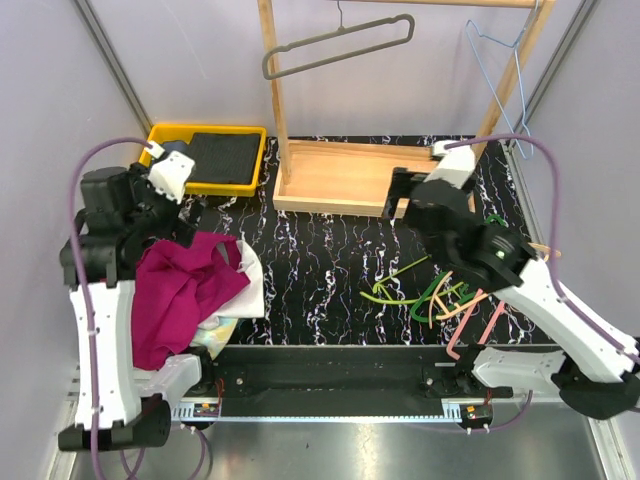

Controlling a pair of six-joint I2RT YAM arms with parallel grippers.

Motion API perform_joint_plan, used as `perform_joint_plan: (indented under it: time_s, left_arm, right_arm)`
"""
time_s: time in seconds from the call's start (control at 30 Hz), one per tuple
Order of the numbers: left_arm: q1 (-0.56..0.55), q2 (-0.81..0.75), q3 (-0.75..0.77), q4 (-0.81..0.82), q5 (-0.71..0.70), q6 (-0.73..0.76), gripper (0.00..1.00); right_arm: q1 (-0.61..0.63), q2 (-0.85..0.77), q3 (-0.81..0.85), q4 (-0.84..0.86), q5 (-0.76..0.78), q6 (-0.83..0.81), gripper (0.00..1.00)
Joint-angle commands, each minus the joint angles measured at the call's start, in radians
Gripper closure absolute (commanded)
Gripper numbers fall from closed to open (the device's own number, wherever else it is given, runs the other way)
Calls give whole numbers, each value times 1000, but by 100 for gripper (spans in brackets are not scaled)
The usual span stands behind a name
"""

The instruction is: Remove the skirt from the hanger

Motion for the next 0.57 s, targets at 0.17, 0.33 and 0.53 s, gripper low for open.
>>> perform_joint_plan:
  time_s: [0.17, 0.33, 0.53]
  left_arm:
    - [-20, -62, 153, -133, 264, -398, 1]
    - [-28, -147, -31, 47, 277, -544, 1]
    - [-37, -129, -62, 134, 209, -564, 1]
  right_arm:
    - [2, -11, 25, -186, -109, 124, 0]
    - [2, -20, 16, -176, -126, 109, 0]
    - [2, 0, 48, -163, -140, 75, 0]
